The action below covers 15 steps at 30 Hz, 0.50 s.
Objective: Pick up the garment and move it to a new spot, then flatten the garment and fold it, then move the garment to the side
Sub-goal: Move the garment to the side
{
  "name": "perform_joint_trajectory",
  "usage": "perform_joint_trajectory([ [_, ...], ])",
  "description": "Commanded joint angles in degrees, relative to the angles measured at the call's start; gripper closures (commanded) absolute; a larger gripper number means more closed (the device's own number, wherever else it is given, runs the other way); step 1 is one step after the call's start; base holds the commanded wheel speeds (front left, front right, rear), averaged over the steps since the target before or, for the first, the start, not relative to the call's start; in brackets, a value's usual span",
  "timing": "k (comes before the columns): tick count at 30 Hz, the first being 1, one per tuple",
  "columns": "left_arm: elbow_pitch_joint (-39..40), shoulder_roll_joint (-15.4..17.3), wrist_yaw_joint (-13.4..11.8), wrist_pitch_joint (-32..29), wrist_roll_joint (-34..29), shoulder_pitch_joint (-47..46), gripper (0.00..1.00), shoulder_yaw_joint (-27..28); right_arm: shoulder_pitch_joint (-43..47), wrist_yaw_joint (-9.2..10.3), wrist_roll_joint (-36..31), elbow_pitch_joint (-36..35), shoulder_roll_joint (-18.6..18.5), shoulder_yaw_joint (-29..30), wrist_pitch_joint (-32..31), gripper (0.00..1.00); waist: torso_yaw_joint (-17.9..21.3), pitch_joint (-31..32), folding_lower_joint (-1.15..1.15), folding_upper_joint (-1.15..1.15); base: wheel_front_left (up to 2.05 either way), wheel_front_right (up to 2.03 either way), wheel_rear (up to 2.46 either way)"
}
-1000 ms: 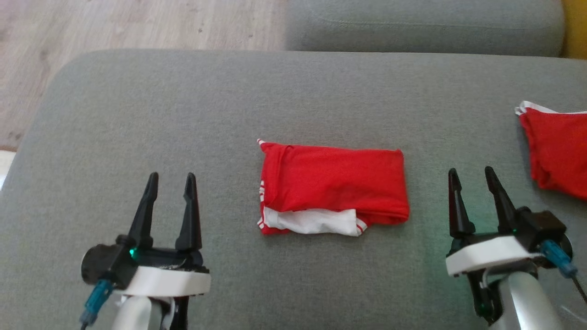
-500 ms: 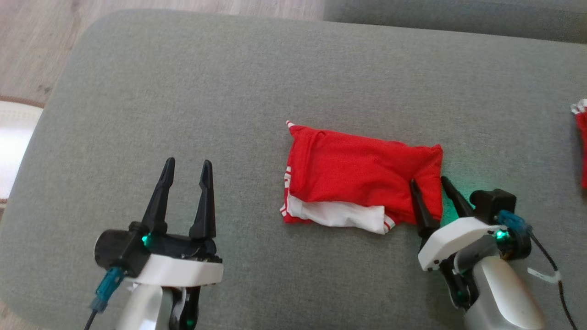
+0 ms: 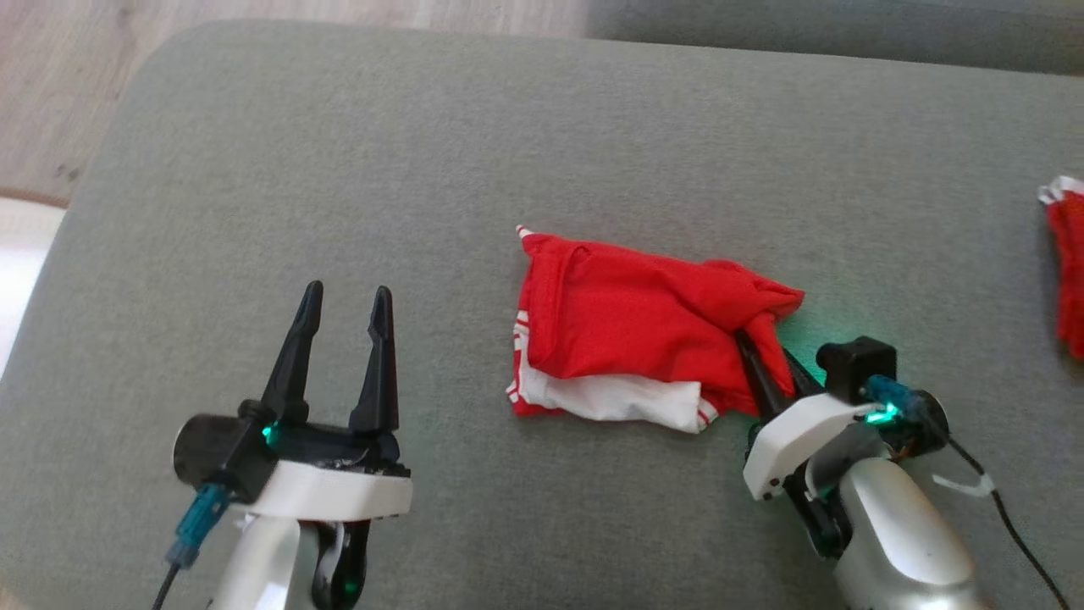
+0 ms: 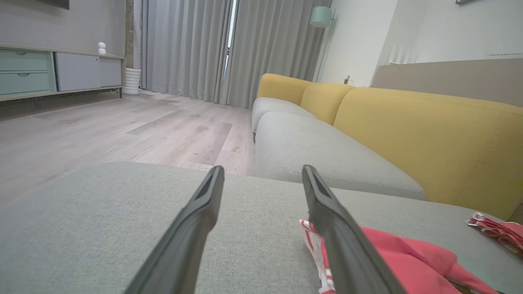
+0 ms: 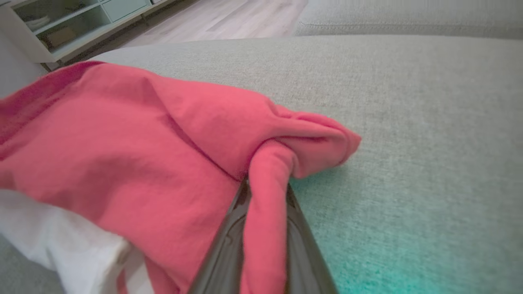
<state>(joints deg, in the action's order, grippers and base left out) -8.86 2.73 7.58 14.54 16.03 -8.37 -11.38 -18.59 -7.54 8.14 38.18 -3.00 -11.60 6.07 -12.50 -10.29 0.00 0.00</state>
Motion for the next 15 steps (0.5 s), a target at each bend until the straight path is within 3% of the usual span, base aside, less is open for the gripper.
perform_joint_trajectory([
  [1,2.1,0.1,-0.1,0.5,-0.6,-1.7,0.0,1.5,-1.9,0.05,-1.6,-1.3,0.1,-1.3,0.9,1.0,1.3,0.9,0.0,0.0,0.0,0.0,0.0],
  [9,3.1,0.1,-0.1,0.5,-0.9,-1.7,0.0,-0.1,-4.7,0.05,-13.2,-4.4,0.0,-0.1,0.7,1.0,7.5,2.4,0.0,0.0,0.0,0.0,0.0],
  [15,4.4,0.1,-0.1,0.5,-1.1,-4.1,0.0,-2.3,-10.1,0.05,-15.5,-7.4,-5.5,-2.4,-2.0,1.0,12.8,0.1,0.0,0.0,0.0,0.0,0.0],
])
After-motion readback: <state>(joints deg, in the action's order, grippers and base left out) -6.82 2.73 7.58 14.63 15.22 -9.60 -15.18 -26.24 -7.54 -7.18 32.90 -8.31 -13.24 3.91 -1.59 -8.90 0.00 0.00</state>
